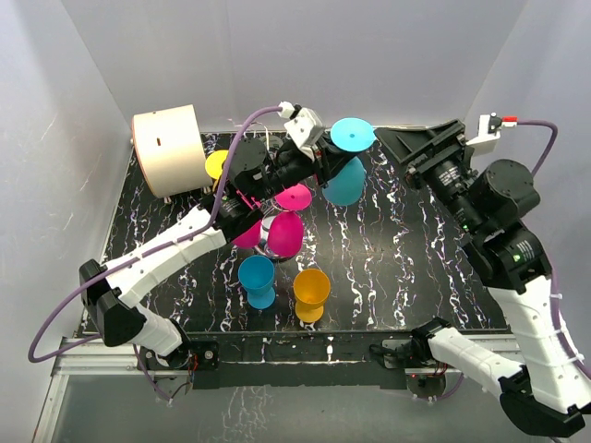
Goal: Place the wine glass upside down on the wine glass rack
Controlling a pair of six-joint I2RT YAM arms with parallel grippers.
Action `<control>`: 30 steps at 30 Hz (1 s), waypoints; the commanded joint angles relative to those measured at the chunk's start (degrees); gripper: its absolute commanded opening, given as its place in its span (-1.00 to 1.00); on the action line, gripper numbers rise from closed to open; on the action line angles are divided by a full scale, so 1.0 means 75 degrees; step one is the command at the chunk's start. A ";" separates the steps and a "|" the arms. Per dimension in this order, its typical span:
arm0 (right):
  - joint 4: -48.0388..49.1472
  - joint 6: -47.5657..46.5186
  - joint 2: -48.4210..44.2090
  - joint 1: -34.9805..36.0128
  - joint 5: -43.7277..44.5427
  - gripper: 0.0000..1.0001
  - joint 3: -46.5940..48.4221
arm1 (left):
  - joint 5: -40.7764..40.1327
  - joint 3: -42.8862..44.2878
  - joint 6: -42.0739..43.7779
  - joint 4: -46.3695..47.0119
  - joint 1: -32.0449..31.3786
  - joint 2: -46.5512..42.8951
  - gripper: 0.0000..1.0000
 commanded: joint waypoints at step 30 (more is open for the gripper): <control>0.0703 0.1170 0.0339 0.0023 -0.0508 -1.00 -0.0765 | 0.1192 -0.0823 0.0404 0.1084 0.0026 -0.0697 -0.99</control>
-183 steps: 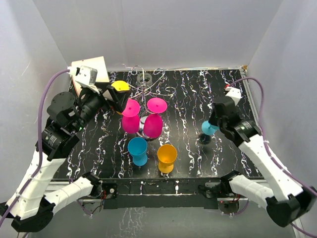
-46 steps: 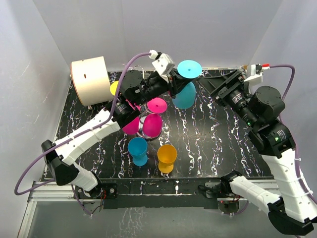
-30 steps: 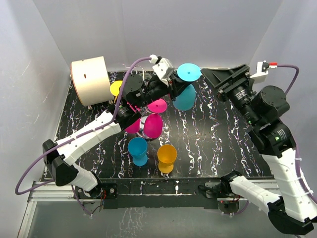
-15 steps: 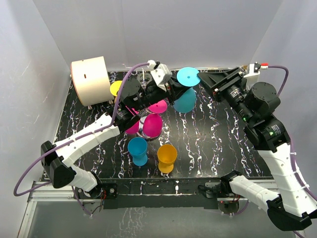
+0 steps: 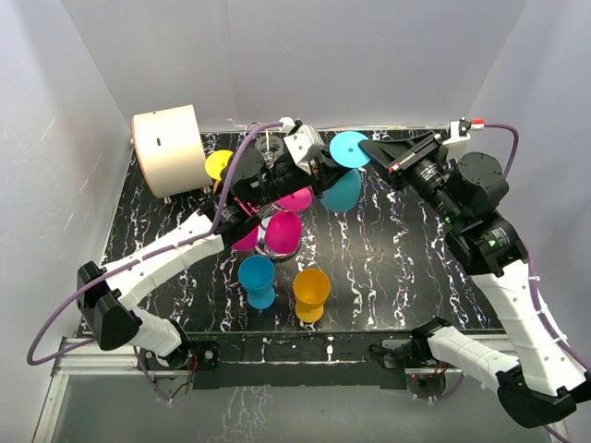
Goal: Place the wine glass upside down on the wine glass rack
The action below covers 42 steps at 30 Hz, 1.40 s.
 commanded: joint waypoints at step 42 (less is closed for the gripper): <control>0.2045 -0.1367 0.2999 0.0013 -0.1429 -1.00 0.0604 | -0.3559 -0.1959 0.0721 -0.2471 0.0012 -0.4726 0.56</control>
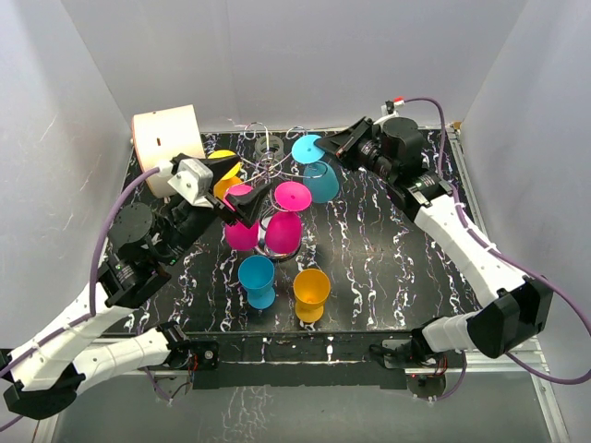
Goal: Place the wine glass upside down on the wine glass rack
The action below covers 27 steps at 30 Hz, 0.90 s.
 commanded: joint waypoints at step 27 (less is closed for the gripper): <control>0.0358 -0.0466 0.0240 0.0005 -0.2322 -1.00 0.0776 | 0.0142 -0.0452 -0.0218 0.0672 -0.0001 0.0274 0.59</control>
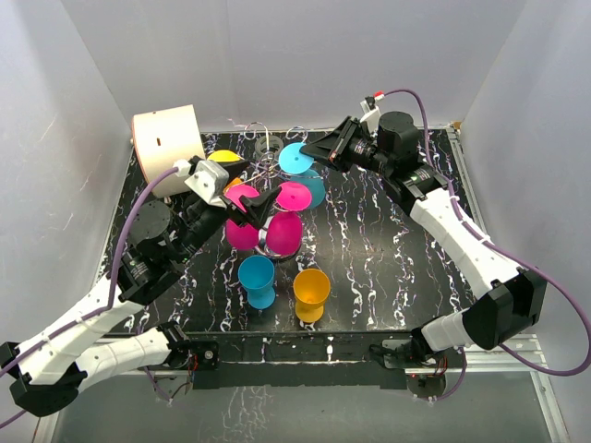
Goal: Place the wine glass upside down on the wine glass rack
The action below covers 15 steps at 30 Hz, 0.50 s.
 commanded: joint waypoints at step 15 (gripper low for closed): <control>-0.0120 -0.0285 -0.0929 0.0000 0.0148 -1.00 -0.0017 | 0.0167 0.0017 -0.0255 0.0447 0.0006 0.0104 0.59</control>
